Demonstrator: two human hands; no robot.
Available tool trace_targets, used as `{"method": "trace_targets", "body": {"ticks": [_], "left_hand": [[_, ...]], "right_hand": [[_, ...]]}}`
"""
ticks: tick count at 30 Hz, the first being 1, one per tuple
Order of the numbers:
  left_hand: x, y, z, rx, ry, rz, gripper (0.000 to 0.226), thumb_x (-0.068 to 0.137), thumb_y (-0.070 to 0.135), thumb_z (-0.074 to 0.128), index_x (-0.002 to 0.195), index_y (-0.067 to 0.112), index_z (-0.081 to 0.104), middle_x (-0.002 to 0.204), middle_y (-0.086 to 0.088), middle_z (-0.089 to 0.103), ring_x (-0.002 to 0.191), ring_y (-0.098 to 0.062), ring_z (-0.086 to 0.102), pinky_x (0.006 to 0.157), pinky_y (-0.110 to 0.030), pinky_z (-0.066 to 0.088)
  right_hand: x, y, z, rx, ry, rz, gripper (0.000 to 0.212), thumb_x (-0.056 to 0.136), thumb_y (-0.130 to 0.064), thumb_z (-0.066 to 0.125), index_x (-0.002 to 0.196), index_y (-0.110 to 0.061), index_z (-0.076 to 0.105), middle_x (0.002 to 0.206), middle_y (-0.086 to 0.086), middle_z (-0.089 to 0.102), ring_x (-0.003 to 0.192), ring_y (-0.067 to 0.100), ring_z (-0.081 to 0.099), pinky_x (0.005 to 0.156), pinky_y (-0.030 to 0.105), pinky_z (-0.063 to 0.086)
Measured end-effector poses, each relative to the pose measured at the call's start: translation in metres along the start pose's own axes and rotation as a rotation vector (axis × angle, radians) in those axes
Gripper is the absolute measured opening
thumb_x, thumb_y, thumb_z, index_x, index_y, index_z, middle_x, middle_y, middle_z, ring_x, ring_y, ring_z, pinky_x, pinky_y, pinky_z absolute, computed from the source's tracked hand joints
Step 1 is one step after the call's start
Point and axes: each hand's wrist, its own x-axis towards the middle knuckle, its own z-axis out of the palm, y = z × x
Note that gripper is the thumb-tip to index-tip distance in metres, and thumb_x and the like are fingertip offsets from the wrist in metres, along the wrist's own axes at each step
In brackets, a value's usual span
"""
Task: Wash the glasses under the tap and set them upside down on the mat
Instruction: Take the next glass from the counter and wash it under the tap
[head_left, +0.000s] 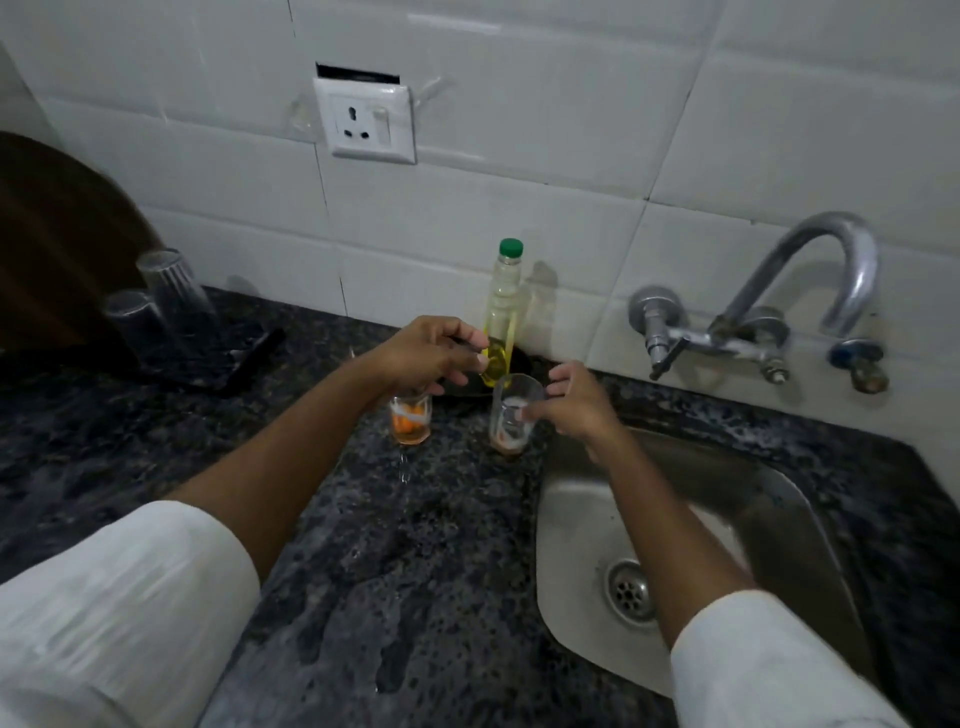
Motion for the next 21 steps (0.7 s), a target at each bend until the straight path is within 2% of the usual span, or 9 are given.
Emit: {"method": "trace_targets", "body": {"ticks": [2,5,7,9,13,15,17,19,21], "left_hand": [[0.010,-0.008,-0.004,-0.005,-0.001,-0.003,0.028,0.093,0.017,0.066,0.120,0.013,0.062,0.105,-0.007,0.072,0.087,-0.018,0.063,0.067,-0.029,0.044],[0.025,-0.019,-0.009,0.020,-0.030,-0.008,0.029,0.092,0.018,0.068,0.121,0.014,0.062,0.097,0.000,0.070,0.088,-0.017,0.064,0.067,-0.029,0.044],[0.034,-0.024,-0.009,0.027,-0.059,-0.011,0.029,0.092,0.017,0.068,0.121,0.014,0.062,0.095,0.002,0.070,0.087,-0.017,0.064,0.068,-0.030,0.043],[0.045,-0.027,-0.004,0.018,-0.074,-0.004,0.027,0.092,0.018,0.068,0.118,0.015,0.064,0.094,0.002,0.070,0.085,-0.016,0.064,0.070,-0.030,0.044],[0.065,-0.020,0.021,-0.030,-0.078,0.021,0.019,0.092,0.019,0.067,0.111,0.018,0.066,0.097,-0.001,0.072,0.084,-0.015,0.065,0.070,-0.029,0.048],[0.073,-0.007,0.044,-0.045,-0.101,0.030,0.011,0.096,0.021,0.061,0.106,0.021,0.066,0.096,0.001,0.073,0.080,-0.013,0.064,0.070,-0.028,0.050],[0.080,0.008,0.077,-0.080,-0.113,0.029,0.012,0.098,0.023,0.057,0.103,0.017,0.066,0.091,0.000,0.071,0.073,-0.012,0.061,0.064,-0.026,0.048],[0.088,0.026,0.117,-0.102,-0.114,0.038,0.015,0.098,0.024,0.058,0.101,0.013,0.067,0.089,-0.004,0.069,0.068,-0.012,0.060,0.059,-0.025,0.049],[0.097,0.042,0.153,-0.068,-0.085,0.074,0.017,0.096,0.023,0.062,0.101,0.008,0.069,0.093,-0.013,0.071,0.073,-0.019,0.065,0.068,-0.031,0.056]], "right_hand": [[0.005,0.019,0.020,0.082,-0.026,0.011,0.090,0.056,-0.013,0.093,0.131,-0.010,0.043,0.120,0.003,0.052,0.115,0.023,0.054,0.094,0.043,0.050],[0.017,0.037,0.048,0.177,0.025,-0.045,0.078,0.051,-0.012,0.096,0.116,-0.013,0.054,0.118,0.003,0.060,0.112,0.020,0.058,0.086,0.034,0.053],[0.024,0.039,0.063,0.161,0.145,-0.052,0.077,0.052,-0.022,0.096,0.117,-0.014,0.055,0.119,0.004,0.062,0.112,0.020,0.059,0.088,0.038,0.053],[0.026,0.040,0.067,0.083,0.250,-0.087,0.066,0.054,-0.030,0.093,0.109,-0.017,0.058,0.106,0.001,0.065,0.100,0.021,0.062,0.083,0.040,0.054],[0.009,0.044,0.043,0.104,0.346,-0.143,0.054,0.055,-0.026,0.093,0.098,-0.014,0.061,0.089,-0.001,0.064,0.083,0.014,0.061,0.070,0.028,0.051],[-0.005,0.054,0.015,0.129,0.412,-0.127,0.052,0.055,-0.025,0.093,0.094,-0.013,0.061,0.082,-0.005,0.062,0.075,0.008,0.058,0.063,0.016,0.046],[-0.016,0.067,-0.016,0.125,0.464,-0.094,0.053,0.054,-0.023,0.094,0.096,-0.013,0.062,0.080,-0.008,0.060,0.073,0.007,0.057,0.061,0.010,0.043],[-0.028,0.080,-0.052,0.086,0.506,-0.039,0.056,0.052,-0.024,0.094,0.098,-0.015,0.063,0.083,-0.006,0.063,0.078,0.012,0.061,0.067,0.019,0.047],[-0.037,0.092,-0.085,0.042,0.549,0.023,0.057,0.051,-0.027,0.094,0.097,-0.016,0.064,0.087,-0.002,0.065,0.083,0.017,0.064,0.073,0.029,0.052]]}}
